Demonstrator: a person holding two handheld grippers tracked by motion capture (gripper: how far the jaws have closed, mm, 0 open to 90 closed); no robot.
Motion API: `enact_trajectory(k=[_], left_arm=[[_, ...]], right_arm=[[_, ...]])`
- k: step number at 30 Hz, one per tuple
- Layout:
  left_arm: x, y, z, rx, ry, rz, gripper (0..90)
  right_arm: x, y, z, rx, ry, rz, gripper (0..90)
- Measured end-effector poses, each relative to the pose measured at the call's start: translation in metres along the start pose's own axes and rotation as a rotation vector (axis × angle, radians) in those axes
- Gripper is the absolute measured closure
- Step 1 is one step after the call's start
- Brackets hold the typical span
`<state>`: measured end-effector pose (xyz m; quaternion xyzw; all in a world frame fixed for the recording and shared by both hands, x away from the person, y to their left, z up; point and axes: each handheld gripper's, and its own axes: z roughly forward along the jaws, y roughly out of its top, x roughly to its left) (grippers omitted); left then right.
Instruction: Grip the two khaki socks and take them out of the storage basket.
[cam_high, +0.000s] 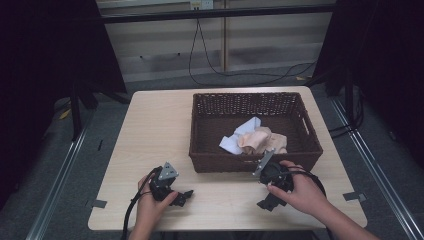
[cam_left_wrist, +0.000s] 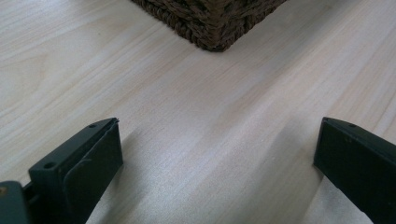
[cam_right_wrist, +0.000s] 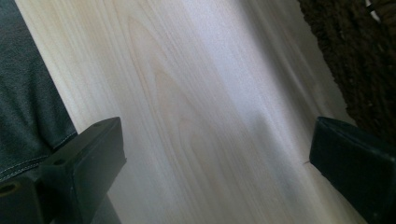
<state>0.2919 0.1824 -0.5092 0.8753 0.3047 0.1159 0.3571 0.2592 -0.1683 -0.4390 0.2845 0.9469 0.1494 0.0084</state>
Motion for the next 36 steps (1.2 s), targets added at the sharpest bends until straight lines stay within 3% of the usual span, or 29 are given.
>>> enact_trajectory(k=[7, 15, 25, 32, 36], left_arm=[[0.000, 0.000, 0.000, -0.001, 0.000, -0.001, 0.8], [0.000, 0.000, 0.000, 0.003, -0.001, 0.004, 0.8], [0.000, 0.000, 0.000, -0.002, -0.001, -0.002, 0.8], [-0.001, 0.000, 0.001, -0.008, 0.001, -0.009, 0.8], [-0.001, 0.000, 0.001, -0.008, 0.000, -0.009, 0.8]], right_arm=[[-0.004, 0.006, -0.019, 0.018, 0.020, -0.009, 3.6], [-0.010, 0.016, -0.043, 0.009, 0.046, 0.016, 4.1], [-0.017, 0.033, -0.077, 0.019, 0.048, 0.016, 4.0], [-0.029, 0.049, -0.097, -0.007, 0.038, 0.036, 3.6], [-0.045, 0.058, -0.101, -0.016, 0.024, 0.059, 3.6]])
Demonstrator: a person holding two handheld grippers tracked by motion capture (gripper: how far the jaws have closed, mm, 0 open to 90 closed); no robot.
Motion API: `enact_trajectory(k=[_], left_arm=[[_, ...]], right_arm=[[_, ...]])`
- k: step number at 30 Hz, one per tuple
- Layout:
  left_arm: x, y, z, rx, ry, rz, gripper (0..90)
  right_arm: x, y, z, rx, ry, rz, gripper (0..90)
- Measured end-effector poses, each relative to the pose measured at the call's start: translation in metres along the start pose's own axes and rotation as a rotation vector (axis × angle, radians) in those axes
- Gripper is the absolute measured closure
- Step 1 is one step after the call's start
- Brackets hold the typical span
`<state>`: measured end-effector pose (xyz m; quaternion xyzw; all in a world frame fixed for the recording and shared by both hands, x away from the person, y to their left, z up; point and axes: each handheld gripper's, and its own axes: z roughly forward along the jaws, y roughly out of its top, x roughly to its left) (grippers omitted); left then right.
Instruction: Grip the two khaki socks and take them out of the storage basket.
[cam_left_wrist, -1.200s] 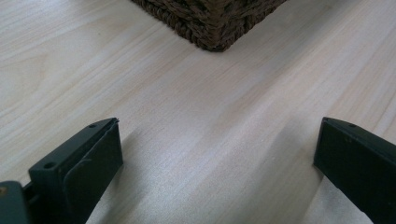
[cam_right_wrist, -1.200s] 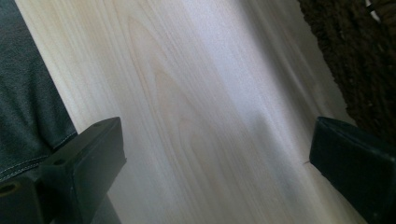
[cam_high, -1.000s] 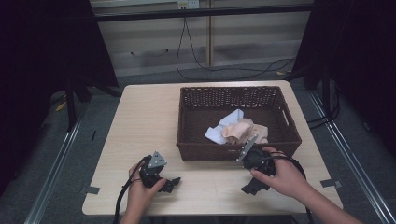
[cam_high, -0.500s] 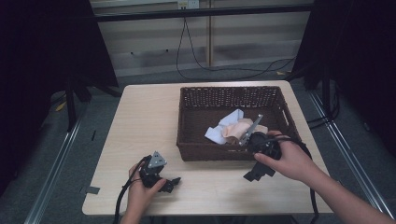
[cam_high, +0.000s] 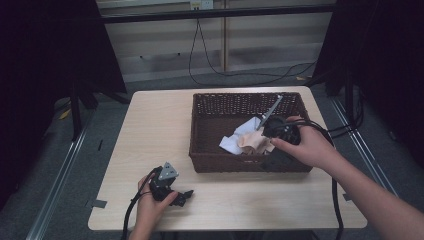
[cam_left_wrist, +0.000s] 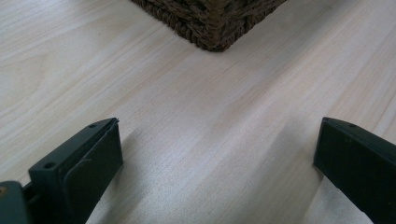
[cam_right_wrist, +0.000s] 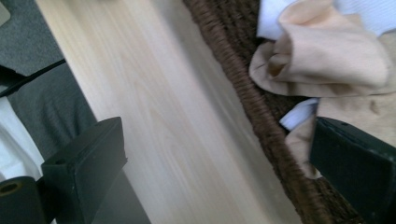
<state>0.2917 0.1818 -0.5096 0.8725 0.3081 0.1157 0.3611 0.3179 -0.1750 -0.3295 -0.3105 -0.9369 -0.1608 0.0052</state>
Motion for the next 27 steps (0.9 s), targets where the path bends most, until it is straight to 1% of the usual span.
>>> enact_trajectory(k=[1, 2, 3, 4, 6, 8, 9, 10, 11, 12, 14, 16, 18, 19, 20, 21, 22, 23, 24, 26, 27], left_arm=[[0.000, 0.000, 0.000, 0.003, 0.000, 0.003, 0.8], [0.000, 0.000, 0.000, 0.000, 0.001, 0.000, 0.7], [0.000, 0.000, 0.000, 0.001, 0.000, 0.001, 0.7], [0.000, 0.000, 0.000, 0.001, 0.000, 0.000, 0.6], [0.000, 0.000, 0.000, 0.001, -0.001, 0.000, 0.6], [0.000, 0.000, 0.000, 0.001, -0.001, 0.000, 0.6], [0.000, 0.000, 0.000, 0.001, -0.001, 0.000, 0.6], [0.000, 0.000, 0.000, 0.001, -0.001, 0.000, 0.6], [0.000, 0.000, 0.000, 0.001, -0.001, 0.000, 0.6], [0.000, 0.000, 0.000, 0.001, -0.001, 0.000, 0.6], [0.000, 0.000, 0.000, 0.001, -0.001, 0.000, 0.6], [0.000, 0.000, 0.000, 0.001, -0.001, 0.000, 0.6], [0.000, 0.000, 0.000, 0.002, 0.000, 0.003, 0.6], [0.000, 0.000, 0.000, 0.000, -0.001, 0.000, 0.6], [0.000, 0.000, 0.000, 0.000, -0.001, 0.000, 0.6], [0.000, 0.000, 0.000, 0.000, -0.001, 0.000, 0.6], [0.000, 0.000, 0.000, 0.000, -0.001, 0.000, 0.6], [0.000, 0.000, 0.000, 0.000, -0.001, 0.000, 0.6], [0.000, 0.000, 0.000, 0.000, -0.001, 0.000, 0.6], [0.000, 0.000, 0.000, 0.000, -0.001, 0.000, 0.6], [0.000, 0.000, 0.000, 0.000, -0.001, 0.000, 0.6]], right_arm=[[0.000, 0.000, 0.000, 0.000, 0.000, 0.000, 3.6], [-0.007, 0.004, 0.000, 0.001, -0.006, 0.010, 3.6], [-0.007, 0.004, 0.000, 0.001, -0.006, 0.010, 3.6], [-0.014, 0.008, 0.001, 0.004, -0.021, 0.018, 3.6], [-0.016, 0.009, 0.002, 0.001, -0.022, 0.026, 3.5], [-0.025, 0.013, 0.004, -0.003, -0.030, 0.036, 3.3], [-0.025, 0.013, 0.004, -0.003, -0.030, 0.036, 3.3], [-0.028, 0.014, 0.004, -0.008, -0.035, 0.044, 3.3], [-0.035, 0.015, 0.007, -0.012, -0.043, 0.057, 3.3], [-0.035, 0.015, 0.007, -0.012, -0.043, 0.057, 3.3], [-0.041, 0.017, 0.010, -0.007, -0.060, 0.065, 2.8], [-0.049, 0.018, 0.019, -0.003, -0.074, 0.081, 2.6], [-0.051, 0.018, 0.022, -0.001, -0.080, 0.080, 2.5], [-0.054, 0.019, 0.026, 0.003, -0.095, 0.089, 2.8], [-0.057, 0.020, 0.032, 0.014, -0.099, 0.108, 3.1], [-0.057, 0.020, 0.032, 0.014, -0.099, 0.108, 3.1], [-0.061, 0.021, 0.039, 0.027, -0.124, 0.109, 6.3], [-0.061, 0.021, 0.039, 0.027, -0.124, 0.109, 6.3], [-0.062, 0.022, 0.042, 0.026, -0.134, 0.105, 7.3], [-0.068, 0.024, 0.048, 0.019, -0.148, 0.112, 12.6], [-0.068, 0.024, 0.048, 0.019, -0.148, 0.112, 12.6]])
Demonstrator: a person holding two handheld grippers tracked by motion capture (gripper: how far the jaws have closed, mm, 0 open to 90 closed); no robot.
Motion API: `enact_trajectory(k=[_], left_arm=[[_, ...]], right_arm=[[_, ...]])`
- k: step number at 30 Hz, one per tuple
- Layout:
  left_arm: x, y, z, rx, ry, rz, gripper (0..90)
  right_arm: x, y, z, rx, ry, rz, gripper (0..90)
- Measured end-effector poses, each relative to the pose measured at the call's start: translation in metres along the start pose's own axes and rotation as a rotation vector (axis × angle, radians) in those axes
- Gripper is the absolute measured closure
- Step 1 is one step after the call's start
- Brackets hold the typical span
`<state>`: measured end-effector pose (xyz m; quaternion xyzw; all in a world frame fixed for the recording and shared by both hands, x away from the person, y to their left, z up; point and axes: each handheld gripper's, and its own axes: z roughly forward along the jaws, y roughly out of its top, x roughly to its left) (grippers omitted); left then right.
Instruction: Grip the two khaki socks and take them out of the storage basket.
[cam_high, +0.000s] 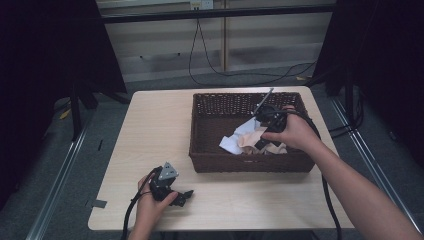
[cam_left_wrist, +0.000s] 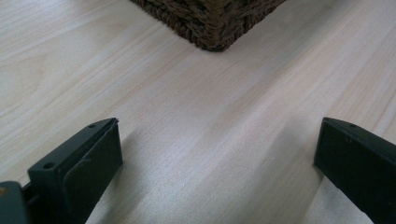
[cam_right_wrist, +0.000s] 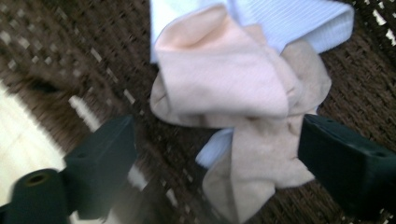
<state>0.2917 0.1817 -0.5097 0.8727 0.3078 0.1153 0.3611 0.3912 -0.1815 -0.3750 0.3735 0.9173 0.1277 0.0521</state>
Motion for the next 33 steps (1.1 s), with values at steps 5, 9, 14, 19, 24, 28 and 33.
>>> enact_trajectory(k=[5, 9, 14, 19, 24, 28, 33], left_arm=[[0.000, 0.000, 0.000, 0.000, -0.001, 0.000, 0.6], [0.000, 0.000, 0.000, 0.000, 0.000, 0.000, 0.6], [0.000, 0.000, 0.000, 0.000, 0.000, 0.000, 0.6], [0.000, 0.000, 0.000, -0.001, -0.002, -0.005, 0.6], [0.000, 0.000, 0.000, -0.001, -0.002, -0.005, 0.6], [0.000, 0.000, 0.000, 0.000, 0.000, -0.001, 0.6], [0.000, 0.000, 0.000, 0.000, -0.001, 0.000, 0.6]], right_arm=[[-0.007, 0.003, 0.008, -0.031, 0.004, 0.042, 20.4], [-0.008, 0.004, 0.019, -0.004, 0.031, 0.034, 21.0], [-0.004, 0.006, 0.031, 0.008, 0.038, 0.033, 22.6], [-0.001, 0.009, 0.038, 0.024, 0.013, 0.026, 25.7], [-0.009, 0.011, 0.039, 0.026, -0.010, 0.051, 63.3], [-0.013, 0.009, 0.037, 0.026, -0.025, 0.061, 80.2], [-0.021, 0.007, 0.025, 0.043, -0.039, 0.063, 84.0]])
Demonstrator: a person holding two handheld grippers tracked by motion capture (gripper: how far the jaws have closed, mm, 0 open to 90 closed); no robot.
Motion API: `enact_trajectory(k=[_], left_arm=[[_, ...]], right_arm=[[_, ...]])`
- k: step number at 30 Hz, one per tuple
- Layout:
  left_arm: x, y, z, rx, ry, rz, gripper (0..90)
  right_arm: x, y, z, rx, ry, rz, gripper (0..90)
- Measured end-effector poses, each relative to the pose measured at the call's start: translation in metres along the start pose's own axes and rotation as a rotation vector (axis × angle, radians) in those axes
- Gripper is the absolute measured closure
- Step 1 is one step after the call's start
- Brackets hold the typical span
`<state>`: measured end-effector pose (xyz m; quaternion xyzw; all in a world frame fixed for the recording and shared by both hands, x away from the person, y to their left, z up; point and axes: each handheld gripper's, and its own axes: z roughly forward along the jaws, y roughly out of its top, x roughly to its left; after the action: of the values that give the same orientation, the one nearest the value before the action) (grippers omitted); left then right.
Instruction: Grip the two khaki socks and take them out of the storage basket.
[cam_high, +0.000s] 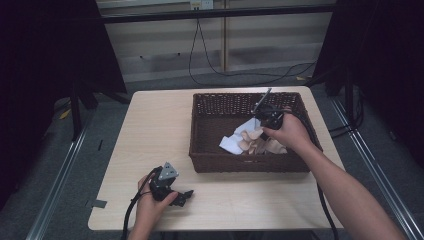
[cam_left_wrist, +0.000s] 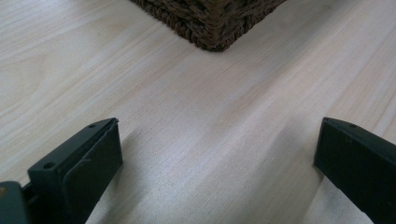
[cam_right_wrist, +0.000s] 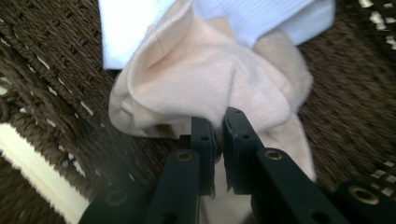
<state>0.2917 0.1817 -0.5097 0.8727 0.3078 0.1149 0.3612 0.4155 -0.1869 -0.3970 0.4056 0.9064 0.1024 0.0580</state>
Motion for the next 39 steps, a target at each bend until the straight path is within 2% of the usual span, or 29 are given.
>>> enact_trajectory(k=[2, 6, 7, 10, 15, 16, 19, 24, 32, 39], left_arm=[[0.000, 0.000, 0.000, 0.000, 0.000, 0.000, 0.6], [0.000, 0.000, 0.000, 0.000, 0.001, -0.001, 0.6], [0.000, 0.000, 0.000, 0.001, 0.001, -0.001, 0.6], [0.000, 0.000, 0.000, 0.003, -0.003, 0.000, 0.6], [0.000, 0.000, 0.000, 0.004, -0.002, 0.000, 0.6], [0.000, 0.000, 0.000, 0.004, -0.002, 0.000, 0.6], [0.000, 0.000, 0.000, 0.003, -0.002, 0.000, 0.6], [0.000, 0.000, 0.000, 0.003, -0.003, 0.000, 0.6], [0.000, 0.000, 0.000, 0.004, -0.003, 0.000, 0.6], [0.000, 0.000, 0.000, 0.004, -0.002, 0.001, 0.6]], right_arm=[[-0.001, 0.000, -0.004, 0.001, 0.000, 0.005, 84.1], [-0.003, 0.004, -0.030, 0.005, 0.007, 0.001, 84.5], [-0.003, 0.004, -0.030, 0.005, 0.007, 0.001, 84.5], [-0.003, 0.006, -0.044, 0.013, 0.022, -0.002, 84.5], [0.000, 0.004, -0.061, 0.016, 0.042, -0.036, 84.5], [0.001, 0.002, -0.064, 0.001, 0.052, -0.042, 84.4], [0.003, 0.000, -0.069, -0.007, 0.065, -0.040, 84.5], [0.011, -0.006, -0.083, -0.021, 0.092, -0.090, 84.5], [0.017, -0.015, -0.104, -0.059, 0.149, -0.118, 84.4], [0.024, -0.025, -0.115, -0.081, 0.184, -0.143, 84.5]])
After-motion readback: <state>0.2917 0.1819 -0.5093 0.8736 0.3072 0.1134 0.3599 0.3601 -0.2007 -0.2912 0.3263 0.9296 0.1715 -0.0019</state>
